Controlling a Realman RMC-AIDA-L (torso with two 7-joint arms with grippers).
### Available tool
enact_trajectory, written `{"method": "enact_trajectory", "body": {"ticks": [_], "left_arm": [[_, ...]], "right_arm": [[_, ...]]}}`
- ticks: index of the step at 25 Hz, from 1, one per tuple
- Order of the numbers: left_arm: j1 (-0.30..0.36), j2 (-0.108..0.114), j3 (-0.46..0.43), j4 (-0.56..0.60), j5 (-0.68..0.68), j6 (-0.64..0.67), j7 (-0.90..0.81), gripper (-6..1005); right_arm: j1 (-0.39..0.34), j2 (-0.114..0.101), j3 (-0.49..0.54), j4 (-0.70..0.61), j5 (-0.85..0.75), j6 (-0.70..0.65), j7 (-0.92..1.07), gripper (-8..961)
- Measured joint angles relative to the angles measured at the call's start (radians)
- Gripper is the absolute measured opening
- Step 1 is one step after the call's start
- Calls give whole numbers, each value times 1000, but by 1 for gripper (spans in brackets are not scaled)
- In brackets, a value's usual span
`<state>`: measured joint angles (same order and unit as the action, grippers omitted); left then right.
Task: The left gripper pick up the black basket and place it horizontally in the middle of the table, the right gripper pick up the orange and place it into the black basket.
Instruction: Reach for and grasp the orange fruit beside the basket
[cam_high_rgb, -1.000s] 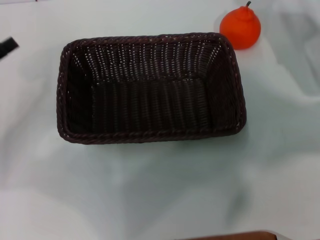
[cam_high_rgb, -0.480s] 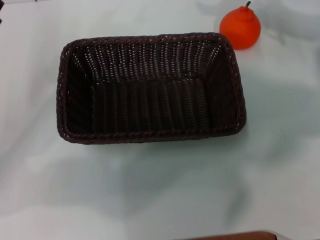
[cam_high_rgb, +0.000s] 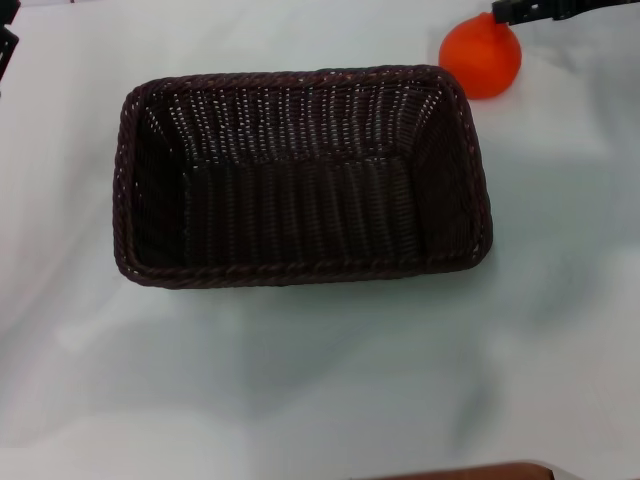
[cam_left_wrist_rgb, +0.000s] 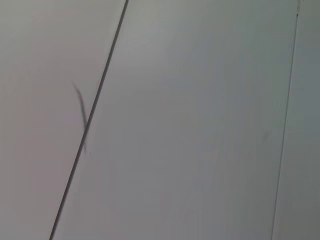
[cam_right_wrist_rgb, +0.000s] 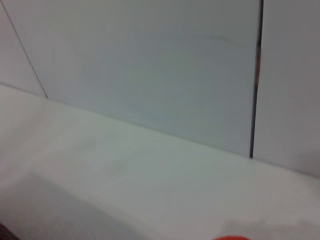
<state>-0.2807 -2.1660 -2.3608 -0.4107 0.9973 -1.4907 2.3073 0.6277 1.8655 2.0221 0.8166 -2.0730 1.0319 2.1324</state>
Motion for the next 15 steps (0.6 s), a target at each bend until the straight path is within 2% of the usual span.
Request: {"method": "enact_trajectory", "body": {"ticks": [1, 4, 5, 6, 10, 15], "left_arm": [[0, 0, 0, 0, 0, 0, 0, 568], [3, 0, 0, 8, 0, -2, 0, 569], [3, 0, 0, 12, 0, -2, 0, 569], [3, 0, 0, 15, -1, -2, 0, 569], [2, -1, 0, 18, -2, -2, 1, 569], [-9, -1, 0, 42, -12, -1, -4, 568]], "right_arm": [[0, 0, 0, 0, 0, 0, 0, 945], [19, 27, -1, -50, -30, -59, -21, 945], [33, 44, -2, -86, -36, -94, -47, 945], [33, 44, -2, -86, -36, -94, -47, 945], [54, 71, -3, -142, -39, -159, -93, 946], [73, 100, -3, -198, -41, -238, -147, 874]]}}
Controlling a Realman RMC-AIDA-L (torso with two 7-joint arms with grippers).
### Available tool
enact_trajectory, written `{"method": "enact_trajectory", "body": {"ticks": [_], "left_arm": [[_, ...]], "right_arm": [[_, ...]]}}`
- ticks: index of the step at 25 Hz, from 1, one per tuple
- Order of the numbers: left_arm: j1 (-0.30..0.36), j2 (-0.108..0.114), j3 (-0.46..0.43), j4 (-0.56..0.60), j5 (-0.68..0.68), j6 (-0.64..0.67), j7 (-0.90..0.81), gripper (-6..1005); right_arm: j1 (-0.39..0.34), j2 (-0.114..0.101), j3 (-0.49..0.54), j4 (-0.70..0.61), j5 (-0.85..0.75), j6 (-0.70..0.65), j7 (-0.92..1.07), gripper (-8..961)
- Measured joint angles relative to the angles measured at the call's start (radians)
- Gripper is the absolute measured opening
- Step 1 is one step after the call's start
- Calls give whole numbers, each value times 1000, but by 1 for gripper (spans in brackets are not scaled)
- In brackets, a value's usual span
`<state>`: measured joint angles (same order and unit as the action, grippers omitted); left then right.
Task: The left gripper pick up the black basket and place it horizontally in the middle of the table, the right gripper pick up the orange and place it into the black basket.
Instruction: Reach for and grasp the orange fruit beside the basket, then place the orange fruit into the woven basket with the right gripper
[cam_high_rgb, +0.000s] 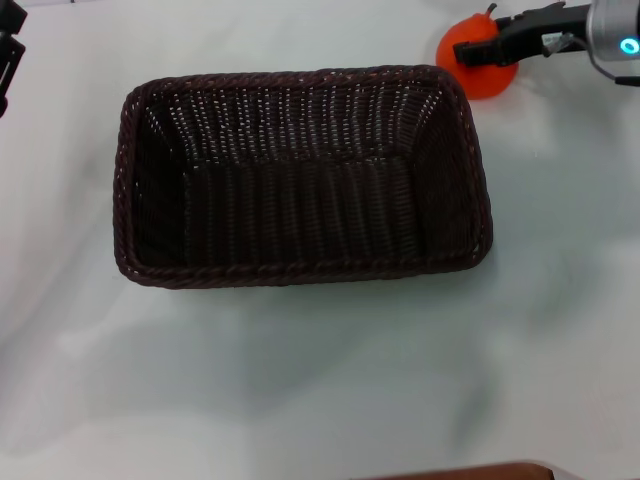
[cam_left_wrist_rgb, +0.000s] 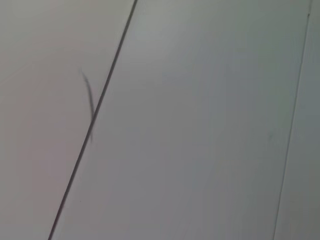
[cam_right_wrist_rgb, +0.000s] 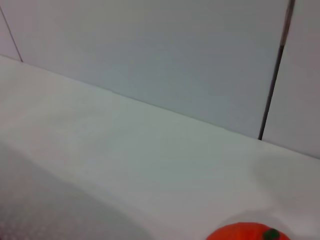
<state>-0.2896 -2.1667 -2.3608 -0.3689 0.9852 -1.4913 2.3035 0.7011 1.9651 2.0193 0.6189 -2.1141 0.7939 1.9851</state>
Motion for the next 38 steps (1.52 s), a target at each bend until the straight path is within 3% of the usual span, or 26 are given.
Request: {"method": "enact_trajectory", "body": {"ticks": [4, 12, 18, 22, 25, 30, 34, 38], "left_arm": [[-1, 1, 0, 3, -6, 2, -6, 568], [-3, 1, 0, 11, -7, 6, -7, 569], [-4, 1, 0, 27, -7, 7, -7, 567], [1, 1, 0, 28, -7, 1, -8, 566], [3, 1, 0, 30, -7, -3, -17, 565], [4, 1, 0, 38, -7, -4, -20, 565], [0, 1, 0, 40, -7, -4, -21, 565], [-2, 1, 0, 41, -7, -4, -22, 565]], "right_arm": [[3, 15, 6, -11, 4, -25, -29, 718], [3, 20, 8, -17, 7, -33, -43, 382], [-4, 34, 68, -14, 28, -37, -56, 240], [-34, 39, 152, -14, 201, -5, -147, 175], [-82, 52, 232, -16, 447, 105, -307, 148], [-140, 78, 291, -60, 789, 448, -564, 111], [-129, 85, 257, -89, 842, 693, -659, 79], [-107, 95, 117, -95, 841, 769, -747, 76]]}}
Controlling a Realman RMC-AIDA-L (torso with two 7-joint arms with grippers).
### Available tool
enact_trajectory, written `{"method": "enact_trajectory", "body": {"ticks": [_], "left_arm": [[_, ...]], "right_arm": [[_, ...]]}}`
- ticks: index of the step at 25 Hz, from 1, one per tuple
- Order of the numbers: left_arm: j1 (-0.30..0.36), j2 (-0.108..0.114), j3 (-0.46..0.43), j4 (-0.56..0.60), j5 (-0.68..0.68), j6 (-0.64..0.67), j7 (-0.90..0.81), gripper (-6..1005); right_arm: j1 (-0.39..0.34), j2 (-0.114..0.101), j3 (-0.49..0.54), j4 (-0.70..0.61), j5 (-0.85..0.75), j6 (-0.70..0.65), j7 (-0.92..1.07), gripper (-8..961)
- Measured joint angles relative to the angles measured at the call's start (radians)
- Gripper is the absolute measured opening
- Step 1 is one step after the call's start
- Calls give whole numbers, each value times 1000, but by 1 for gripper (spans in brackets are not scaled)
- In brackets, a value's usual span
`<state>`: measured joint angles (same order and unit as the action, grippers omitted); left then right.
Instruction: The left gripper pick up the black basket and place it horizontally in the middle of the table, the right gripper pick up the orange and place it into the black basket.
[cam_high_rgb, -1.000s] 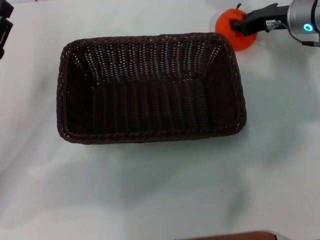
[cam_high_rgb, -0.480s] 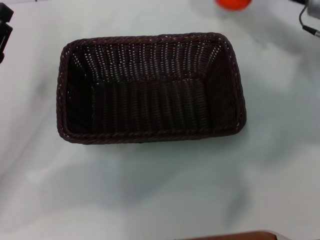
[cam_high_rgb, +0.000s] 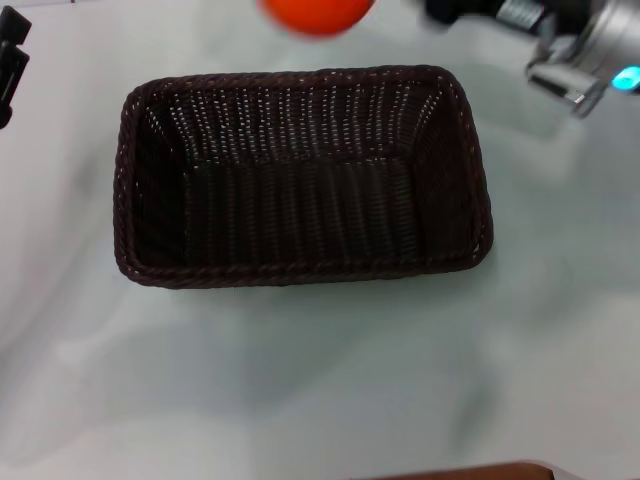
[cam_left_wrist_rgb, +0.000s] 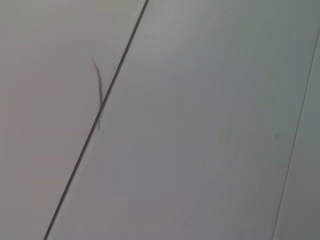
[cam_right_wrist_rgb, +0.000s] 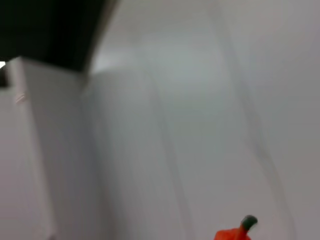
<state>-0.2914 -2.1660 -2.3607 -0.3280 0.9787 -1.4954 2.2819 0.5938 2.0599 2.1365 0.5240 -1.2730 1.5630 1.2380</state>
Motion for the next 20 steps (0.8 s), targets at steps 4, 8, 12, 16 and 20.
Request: {"method": "enact_trajectory", "body": {"ticks": [4, 8, 12, 16, 20], "left_arm": [[1, 0, 0, 0, 0, 0, 0, 565], [6, 0, 0, 0, 0, 0, -1, 565], [8, -1, 0, 0, 0, -1, -9, 565], [8, -2, 0, 0, 0, -2, -11, 565], [8, -2, 0, 0, 0, -7, -12, 565]], "right_arm": [[17, 17, -108, -6, 0, -18, -57, 105], [29, 21, -140, -16, 2, -49, -71, 184], [30, 22, -137, -16, 7, -52, -72, 263], [22, 21, -120, -16, 12, -52, -73, 459], [2, 25, -63, -31, 44, -45, -102, 661]]}}
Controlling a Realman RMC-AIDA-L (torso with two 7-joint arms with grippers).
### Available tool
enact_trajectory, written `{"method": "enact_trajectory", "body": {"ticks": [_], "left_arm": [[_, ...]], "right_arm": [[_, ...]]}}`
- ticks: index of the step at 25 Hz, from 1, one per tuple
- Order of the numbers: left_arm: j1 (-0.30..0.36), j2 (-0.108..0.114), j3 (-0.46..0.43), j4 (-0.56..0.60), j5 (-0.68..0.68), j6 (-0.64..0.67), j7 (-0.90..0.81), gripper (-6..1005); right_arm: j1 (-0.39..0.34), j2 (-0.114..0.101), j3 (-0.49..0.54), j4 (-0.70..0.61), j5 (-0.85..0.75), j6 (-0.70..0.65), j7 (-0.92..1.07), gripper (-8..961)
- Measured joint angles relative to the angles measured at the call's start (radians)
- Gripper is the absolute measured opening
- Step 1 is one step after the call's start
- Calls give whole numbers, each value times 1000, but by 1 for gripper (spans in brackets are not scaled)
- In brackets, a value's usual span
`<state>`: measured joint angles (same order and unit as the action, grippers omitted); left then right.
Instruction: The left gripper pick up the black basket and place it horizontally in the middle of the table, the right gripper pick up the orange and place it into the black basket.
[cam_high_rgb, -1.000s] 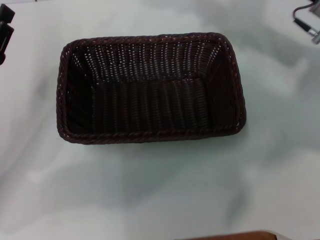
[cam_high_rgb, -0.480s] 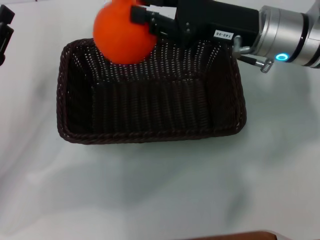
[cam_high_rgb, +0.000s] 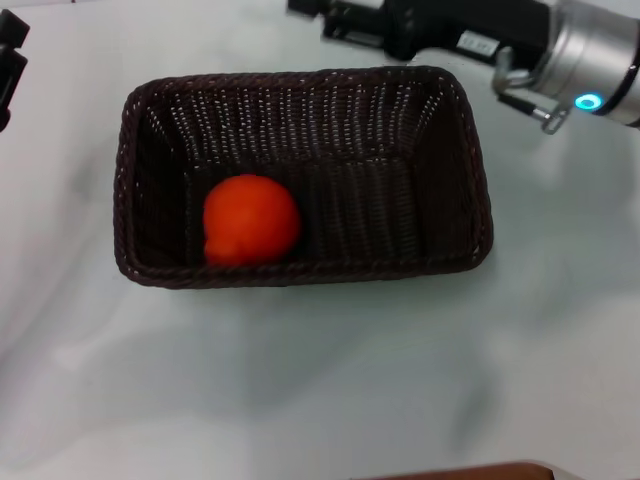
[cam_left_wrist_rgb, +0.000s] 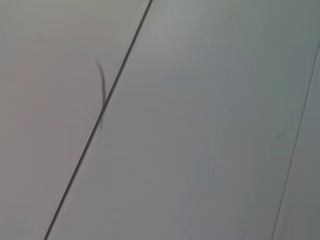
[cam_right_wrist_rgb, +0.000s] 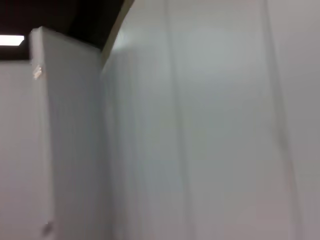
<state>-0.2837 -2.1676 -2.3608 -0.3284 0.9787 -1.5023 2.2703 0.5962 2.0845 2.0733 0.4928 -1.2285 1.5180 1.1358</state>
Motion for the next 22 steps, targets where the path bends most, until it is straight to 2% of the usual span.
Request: {"method": "enact_trajectory", "body": {"ticks": [3, 8, 13, 16, 22], "left_arm": [[2, 0, 0, 0, -11, -7, 0, 565], [15, 0, -2, 0, -75, -9, 7, 565], [35, 0, -25, 0, -130, -19, 12, 565], [48, 0, -76, 0, -137, -33, 13, 565], [76, 2, -175, 0, -138, -85, 14, 565]], "right_arm": [[-28, 1, 36, -64, 123, 3, -81, 784], [-74, 4, 71, -244, 435, 4, -321, 946], [-116, 10, 94, -358, 696, 5, -505, 946], [-142, 11, 96, -380, 807, 6, -566, 946], [-179, 9, 96, -382, 905, 5, -582, 946]]}}
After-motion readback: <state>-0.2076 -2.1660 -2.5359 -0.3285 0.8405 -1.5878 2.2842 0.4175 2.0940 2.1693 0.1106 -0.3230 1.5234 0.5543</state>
